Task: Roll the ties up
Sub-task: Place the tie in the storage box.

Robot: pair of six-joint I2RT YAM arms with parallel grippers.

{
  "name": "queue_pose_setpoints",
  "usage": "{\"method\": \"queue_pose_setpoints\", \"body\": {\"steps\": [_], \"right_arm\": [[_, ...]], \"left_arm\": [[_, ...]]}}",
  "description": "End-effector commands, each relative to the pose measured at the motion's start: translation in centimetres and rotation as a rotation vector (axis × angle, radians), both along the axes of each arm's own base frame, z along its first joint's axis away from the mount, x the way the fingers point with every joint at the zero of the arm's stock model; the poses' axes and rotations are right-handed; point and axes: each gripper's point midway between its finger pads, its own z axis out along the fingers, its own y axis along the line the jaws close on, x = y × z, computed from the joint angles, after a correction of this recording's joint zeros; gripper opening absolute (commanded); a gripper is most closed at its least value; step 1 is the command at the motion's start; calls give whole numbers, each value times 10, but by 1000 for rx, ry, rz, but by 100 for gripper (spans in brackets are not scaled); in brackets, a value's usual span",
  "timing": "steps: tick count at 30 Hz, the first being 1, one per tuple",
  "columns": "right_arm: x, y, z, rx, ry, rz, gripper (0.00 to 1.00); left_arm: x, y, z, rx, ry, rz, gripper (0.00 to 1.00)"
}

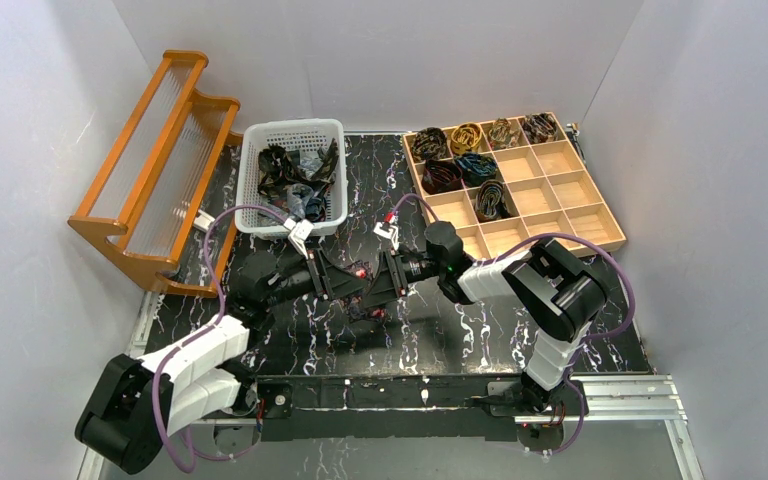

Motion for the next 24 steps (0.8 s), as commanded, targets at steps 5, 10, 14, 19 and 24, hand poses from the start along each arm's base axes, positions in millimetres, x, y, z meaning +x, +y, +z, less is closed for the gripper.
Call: {"method": "queue_pose_setpoints", "body": {"steps": [5,10,14,19,24], "right_arm": [[-5,2,16,48,-16,17,41],[-5,1,17,37,-11,-5,33],[-3,-1,12,-9,-18,-38,28],[-1,-8,3,-84,-43,-96,23],[24,-26,-12,-251,-38,-237,16]], "left_arm": [[7,2,26,-34,-130,36,47],[6,3,28,-39,-136,34,62],[13,7,19,16,-108,81,85],[28,31,0,207,-59,225,98],[41,68,-3,334,-26,441,98]]}}
